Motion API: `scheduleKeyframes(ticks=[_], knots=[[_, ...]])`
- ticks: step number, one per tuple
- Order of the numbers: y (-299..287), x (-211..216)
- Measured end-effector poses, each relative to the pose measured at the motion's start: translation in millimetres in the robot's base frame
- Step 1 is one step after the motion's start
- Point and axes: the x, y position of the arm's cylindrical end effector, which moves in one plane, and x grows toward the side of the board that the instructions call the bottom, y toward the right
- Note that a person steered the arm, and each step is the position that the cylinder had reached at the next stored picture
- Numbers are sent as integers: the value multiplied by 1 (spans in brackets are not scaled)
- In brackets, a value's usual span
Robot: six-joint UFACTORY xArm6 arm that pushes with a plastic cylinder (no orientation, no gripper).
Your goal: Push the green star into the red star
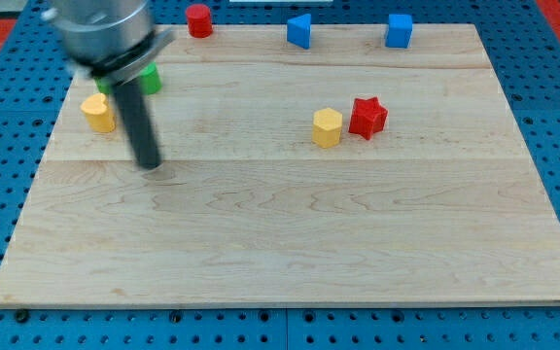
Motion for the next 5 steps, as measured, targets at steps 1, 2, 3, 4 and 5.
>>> scheduleKeyframes(ticks=[1, 2, 3, 4, 5], knots=[[-108, -28], [-97, -105], [-44, -146], [-41, -161], [-69, -181]])
